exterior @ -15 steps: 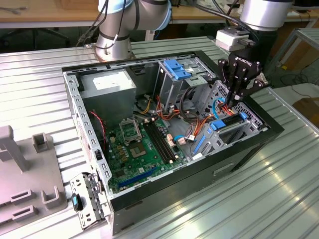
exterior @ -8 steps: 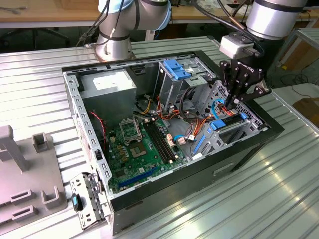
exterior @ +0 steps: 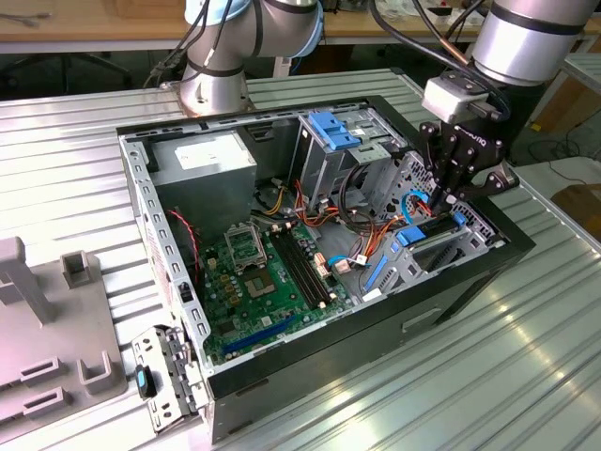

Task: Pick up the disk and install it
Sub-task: 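Insert the second disk wire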

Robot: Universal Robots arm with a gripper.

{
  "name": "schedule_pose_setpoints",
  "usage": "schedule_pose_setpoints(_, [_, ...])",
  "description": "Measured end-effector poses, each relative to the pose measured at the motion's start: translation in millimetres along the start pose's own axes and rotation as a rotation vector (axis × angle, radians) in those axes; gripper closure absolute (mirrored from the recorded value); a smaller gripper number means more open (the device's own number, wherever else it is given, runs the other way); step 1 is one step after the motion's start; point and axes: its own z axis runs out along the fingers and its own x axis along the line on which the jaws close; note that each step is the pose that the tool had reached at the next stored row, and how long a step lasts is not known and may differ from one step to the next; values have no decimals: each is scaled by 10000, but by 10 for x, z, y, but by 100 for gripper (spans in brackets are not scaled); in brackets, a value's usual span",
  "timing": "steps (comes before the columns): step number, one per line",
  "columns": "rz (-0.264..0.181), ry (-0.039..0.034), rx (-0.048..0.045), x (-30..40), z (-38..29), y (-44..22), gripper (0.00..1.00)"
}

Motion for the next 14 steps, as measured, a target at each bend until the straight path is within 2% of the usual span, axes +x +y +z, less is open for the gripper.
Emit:
schedule_pose_setpoints(7, [0, -2, 0, 0, 0, 0, 84])
schedule_pose_setpoints(9, [0, -22, 0, 2, -1, 0, 84])
schedule_pose_setpoints(11, [4, -77, 1, 7, 1, 1, 84])
schedule_pose_setpoints(12, [4, -131, 2, 15, 1, 1, 84])
schedule_pose_setpoints(13, [6, -236, 4, 38, 4, 1, 84])
schedule_pose_setpoints(14, [8, -304, 6, 53, 7, 1, 84])
